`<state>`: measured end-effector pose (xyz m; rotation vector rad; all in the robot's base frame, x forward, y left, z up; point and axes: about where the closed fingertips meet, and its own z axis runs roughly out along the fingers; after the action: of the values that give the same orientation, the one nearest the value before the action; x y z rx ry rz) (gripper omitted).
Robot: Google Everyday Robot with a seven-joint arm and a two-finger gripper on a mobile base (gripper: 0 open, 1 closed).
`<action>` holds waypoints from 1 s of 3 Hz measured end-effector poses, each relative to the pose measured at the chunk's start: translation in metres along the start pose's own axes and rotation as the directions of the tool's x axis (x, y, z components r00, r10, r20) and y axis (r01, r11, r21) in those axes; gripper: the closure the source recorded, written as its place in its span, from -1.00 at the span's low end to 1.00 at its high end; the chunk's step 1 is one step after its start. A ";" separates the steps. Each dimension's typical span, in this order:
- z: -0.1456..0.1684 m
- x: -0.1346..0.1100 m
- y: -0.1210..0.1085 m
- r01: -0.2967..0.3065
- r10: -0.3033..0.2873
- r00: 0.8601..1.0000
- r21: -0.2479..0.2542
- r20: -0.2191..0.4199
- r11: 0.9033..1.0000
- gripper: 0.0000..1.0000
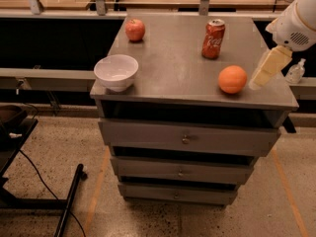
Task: Place orange into white bowl
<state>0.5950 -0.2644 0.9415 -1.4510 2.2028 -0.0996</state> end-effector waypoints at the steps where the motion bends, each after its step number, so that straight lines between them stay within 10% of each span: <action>1: 0.040 0.002 -0.021 -0.072 0.073 0.995 -0.029 0.065 0.997 -1.00; 3: 0.096 0.002 -0.025 -0.149 0.165 0.980 -0.137 0.111 0.979 -0.63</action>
Offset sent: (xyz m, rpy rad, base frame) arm 0.0740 -0.0007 -0.0896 0.2566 0.1056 -0.0844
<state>0.6573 -0.2573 0.8645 -1.3050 2.2476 0.1824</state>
